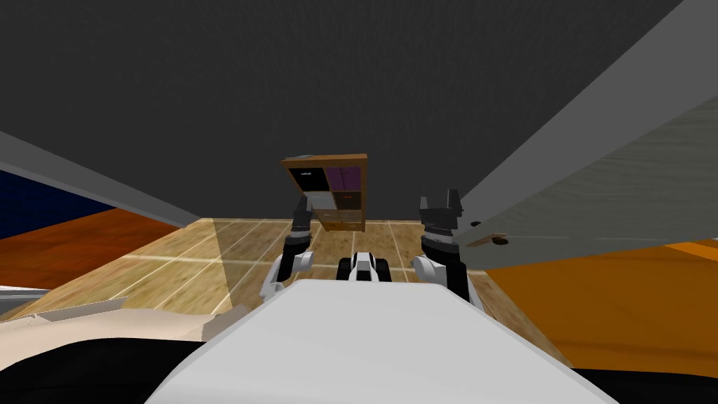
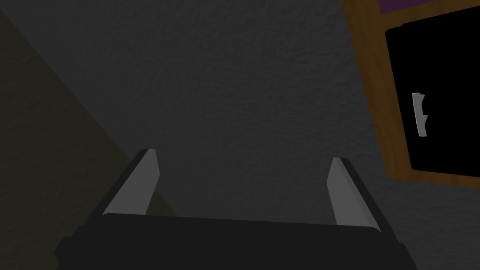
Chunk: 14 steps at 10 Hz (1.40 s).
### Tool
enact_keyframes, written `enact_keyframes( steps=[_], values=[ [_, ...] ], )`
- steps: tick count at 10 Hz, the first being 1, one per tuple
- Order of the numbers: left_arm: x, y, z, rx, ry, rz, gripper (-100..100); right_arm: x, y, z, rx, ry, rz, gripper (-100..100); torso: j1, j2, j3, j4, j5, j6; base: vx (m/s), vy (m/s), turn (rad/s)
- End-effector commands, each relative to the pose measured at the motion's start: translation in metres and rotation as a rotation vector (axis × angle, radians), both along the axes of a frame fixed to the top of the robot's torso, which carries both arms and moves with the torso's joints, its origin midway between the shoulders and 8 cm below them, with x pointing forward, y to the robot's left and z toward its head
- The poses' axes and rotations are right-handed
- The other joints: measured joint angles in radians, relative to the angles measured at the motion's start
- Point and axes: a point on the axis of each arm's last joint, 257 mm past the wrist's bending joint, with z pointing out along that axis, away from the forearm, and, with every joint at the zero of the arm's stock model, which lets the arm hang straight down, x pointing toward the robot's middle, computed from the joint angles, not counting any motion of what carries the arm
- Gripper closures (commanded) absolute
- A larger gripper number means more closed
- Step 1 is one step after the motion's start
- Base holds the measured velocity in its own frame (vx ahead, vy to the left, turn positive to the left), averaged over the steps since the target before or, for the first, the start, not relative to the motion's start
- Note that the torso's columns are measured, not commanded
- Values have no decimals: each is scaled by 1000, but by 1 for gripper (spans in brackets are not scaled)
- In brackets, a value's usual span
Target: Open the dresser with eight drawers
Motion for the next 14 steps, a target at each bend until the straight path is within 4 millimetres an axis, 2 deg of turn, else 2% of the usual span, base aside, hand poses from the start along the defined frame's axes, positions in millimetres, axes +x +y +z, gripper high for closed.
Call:
enact_keyframes(
  steps=[1, 14],
  values=[
    [10, 3, -21, 12, 41, -4, -100, 0, 0, 0, 0, 0, 0, 0, 1, 0, 0, 0, 0, 0, 83, -40, -13],
    [42, 19, -116, -38, 207, 19, -100, 0, 0, 0, 0, 0, 0, 0, 0, -1, -1, 0, 0, 0, 77, -36, -9]
  ],
)
